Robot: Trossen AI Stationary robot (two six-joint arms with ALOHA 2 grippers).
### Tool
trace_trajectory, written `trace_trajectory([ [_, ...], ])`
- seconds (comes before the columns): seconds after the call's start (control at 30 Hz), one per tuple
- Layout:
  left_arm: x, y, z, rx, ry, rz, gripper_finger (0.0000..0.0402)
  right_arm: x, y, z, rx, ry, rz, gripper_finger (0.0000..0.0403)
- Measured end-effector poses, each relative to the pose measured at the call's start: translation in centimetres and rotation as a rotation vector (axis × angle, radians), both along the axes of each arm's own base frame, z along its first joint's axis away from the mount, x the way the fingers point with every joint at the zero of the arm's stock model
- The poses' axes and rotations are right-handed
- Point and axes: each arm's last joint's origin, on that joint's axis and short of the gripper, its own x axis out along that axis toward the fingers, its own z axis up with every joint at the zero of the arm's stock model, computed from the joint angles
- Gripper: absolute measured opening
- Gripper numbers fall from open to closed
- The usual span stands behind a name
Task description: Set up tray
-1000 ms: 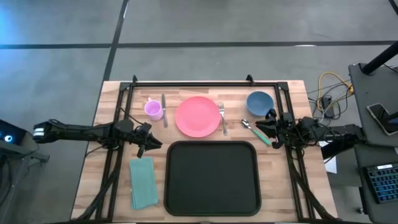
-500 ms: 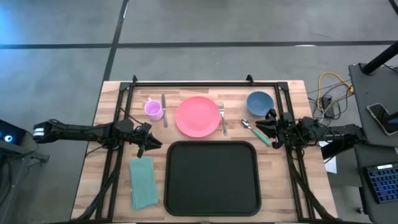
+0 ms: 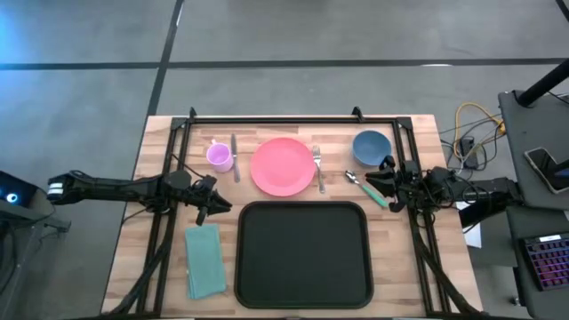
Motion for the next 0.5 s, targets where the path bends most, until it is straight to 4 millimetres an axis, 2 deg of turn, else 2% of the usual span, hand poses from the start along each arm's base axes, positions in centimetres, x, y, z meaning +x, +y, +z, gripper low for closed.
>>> trace_trajectory([
  [0.33, 0.0, 0.0, 0.01, 0.0, 0.0, 0.0, 0.0068, -0.02, 0.0, 0.06, 0.181, -0.028, 0.046, 0.0079],
  [0.43, 0.0, 0.0, 0.0, 0.0, 0.0, 0.0, 0.0068, -0.02, 0.0, 0.08, 0.288, -0.042, 0.074, 0.0074],
  [0.5, 0.0, 0.0, 0.0, 0.0, 0.0, 0.0, 0.0068, -0.05, 0.0, 0.19, 0.421, -0.069, 0.111, 0.0071],
])
